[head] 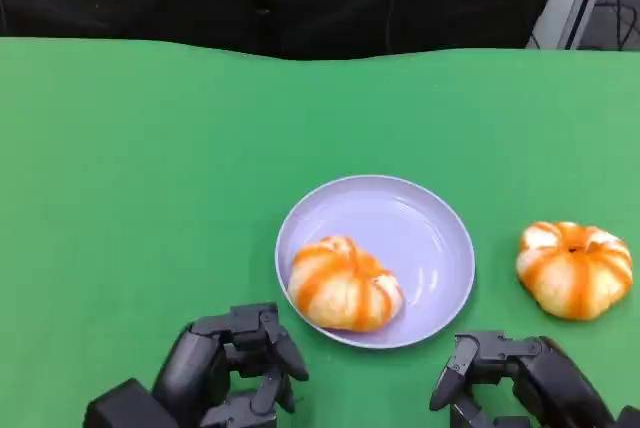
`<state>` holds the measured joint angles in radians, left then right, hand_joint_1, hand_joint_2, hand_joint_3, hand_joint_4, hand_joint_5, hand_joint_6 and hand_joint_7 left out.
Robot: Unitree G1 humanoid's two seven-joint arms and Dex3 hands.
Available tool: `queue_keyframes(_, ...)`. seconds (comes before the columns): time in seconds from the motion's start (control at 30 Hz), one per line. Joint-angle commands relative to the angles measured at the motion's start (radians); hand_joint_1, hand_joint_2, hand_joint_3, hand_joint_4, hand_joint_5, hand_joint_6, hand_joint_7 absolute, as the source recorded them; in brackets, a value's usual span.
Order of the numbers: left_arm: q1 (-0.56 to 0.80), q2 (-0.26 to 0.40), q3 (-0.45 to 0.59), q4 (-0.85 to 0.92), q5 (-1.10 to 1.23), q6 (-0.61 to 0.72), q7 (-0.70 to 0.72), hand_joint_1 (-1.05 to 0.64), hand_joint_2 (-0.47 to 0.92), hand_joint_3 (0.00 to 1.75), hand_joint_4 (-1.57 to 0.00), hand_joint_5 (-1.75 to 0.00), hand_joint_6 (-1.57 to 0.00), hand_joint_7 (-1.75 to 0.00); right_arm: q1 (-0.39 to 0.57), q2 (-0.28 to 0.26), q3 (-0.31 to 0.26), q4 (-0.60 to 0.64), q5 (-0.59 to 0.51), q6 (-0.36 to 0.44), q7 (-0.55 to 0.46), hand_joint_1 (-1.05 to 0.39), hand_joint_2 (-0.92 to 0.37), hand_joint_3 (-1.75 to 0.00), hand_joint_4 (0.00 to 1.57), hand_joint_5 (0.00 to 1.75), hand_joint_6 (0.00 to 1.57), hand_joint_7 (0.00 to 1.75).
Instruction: Grasp the bread from the table and place it into the plate.
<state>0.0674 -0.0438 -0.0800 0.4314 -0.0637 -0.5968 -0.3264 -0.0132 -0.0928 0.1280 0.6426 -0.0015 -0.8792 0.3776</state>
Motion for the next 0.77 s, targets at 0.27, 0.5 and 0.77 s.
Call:
queue_keyframes(0.27,-0.01,0.019,0.001,0.015,-0.023,-0.014,-0.014,-0.04,0.53,1.16,-0.91,-1.58,-0.95,-1.3,0.0,-0.016,-0.009,-0.003,0.01,-0.003,0.0,-0.14,-0.6,-0.98,0.8,1.48,0.83,1.19)
queue_keyframes(0.5,-0.004,0.016,-0.005,0.006,-0.025,-0.01,-0.013,-0.04,0.55,1.13,-0.91,-1.58,-0.95,-1.29,0.001,-0.019,-0.013,-0.006,0.021,0.003,0.008,-0.14,-0.6,-0.98,0.8,1.48,0.83,1.18)
queue_keyframes(0.77,-0.003,0.014,-0.01,0.008,-0.015,-0.015,-0.001,-0.04,0.56,1.11,-0.92,-1.57,-0.96,-1.28,0.001,-0.023,-0.013,-0.006,0.02,-0.003,0.008,-0.13,-0.63,-0.93,0.81,1.47,0.84,1.17)
